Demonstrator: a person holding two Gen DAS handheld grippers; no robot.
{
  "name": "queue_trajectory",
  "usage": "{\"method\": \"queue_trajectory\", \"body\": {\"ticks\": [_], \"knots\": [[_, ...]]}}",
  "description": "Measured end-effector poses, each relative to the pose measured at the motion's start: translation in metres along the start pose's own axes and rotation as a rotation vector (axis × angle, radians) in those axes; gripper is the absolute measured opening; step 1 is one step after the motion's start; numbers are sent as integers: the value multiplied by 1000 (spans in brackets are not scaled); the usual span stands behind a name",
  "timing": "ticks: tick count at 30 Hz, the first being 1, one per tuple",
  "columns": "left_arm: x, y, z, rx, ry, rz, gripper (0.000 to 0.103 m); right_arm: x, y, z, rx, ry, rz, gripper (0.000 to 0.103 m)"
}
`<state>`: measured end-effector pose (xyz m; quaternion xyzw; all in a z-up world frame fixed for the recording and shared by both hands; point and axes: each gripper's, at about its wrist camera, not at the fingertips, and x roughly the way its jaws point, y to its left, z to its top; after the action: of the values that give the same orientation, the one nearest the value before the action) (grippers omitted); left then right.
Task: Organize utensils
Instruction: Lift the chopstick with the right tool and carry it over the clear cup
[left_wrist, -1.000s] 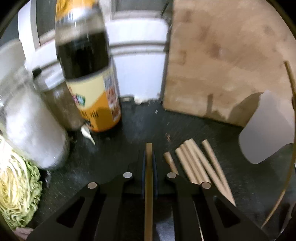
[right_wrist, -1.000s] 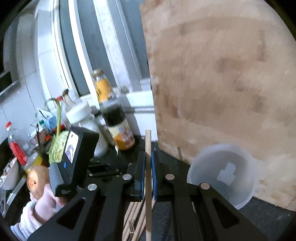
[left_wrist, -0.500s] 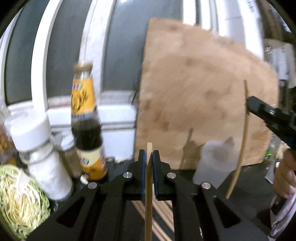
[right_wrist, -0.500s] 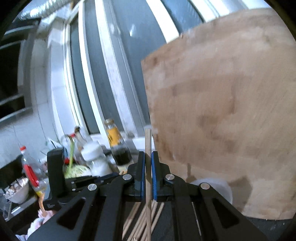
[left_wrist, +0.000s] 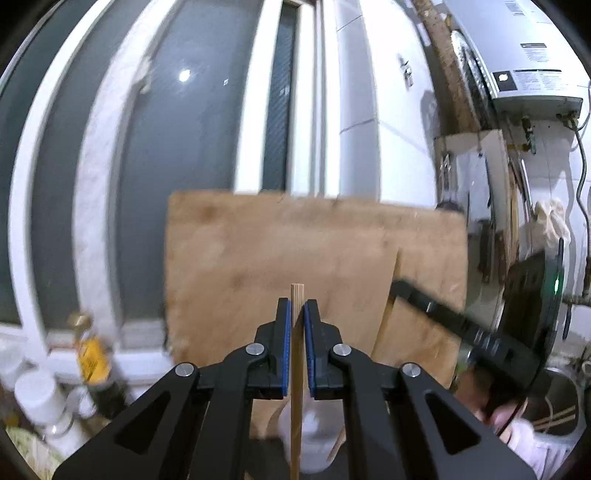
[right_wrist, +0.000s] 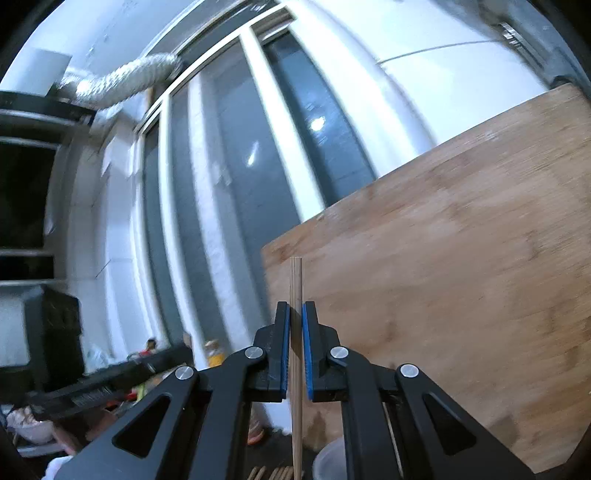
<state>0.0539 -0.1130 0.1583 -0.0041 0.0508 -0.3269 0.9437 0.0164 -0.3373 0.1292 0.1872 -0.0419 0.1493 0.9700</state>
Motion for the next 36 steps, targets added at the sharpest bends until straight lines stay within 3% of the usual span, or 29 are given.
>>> {"method": "queue_trajectory", "body": {"ticks": [7, 10, 12, 20, 24, 36], "knots": [[28, -19, 47, -42, -84, 23, 6, -13, -24, 11, 48, -102, -80, 8], [40, -11, 47, -117, -128, 7, 6, -5, -32, 7, 46, -96, -122, 8], [49, -5, 40, -146, -142, 37, 6, 5, -38, 2, 51, -61, -148, 8], [94, 14, -17, -195, -13, 75, 6, 41, -48, -16, 34, 126, -214, 8], [103, 25, -37, -250, 27, 58, 6, 56, -60, -26, 87, 227, -189, 8], [121, 52, -73, -323, 119, 70, 6, 79, -72, -45, 127, 340, -204, 8]]}}
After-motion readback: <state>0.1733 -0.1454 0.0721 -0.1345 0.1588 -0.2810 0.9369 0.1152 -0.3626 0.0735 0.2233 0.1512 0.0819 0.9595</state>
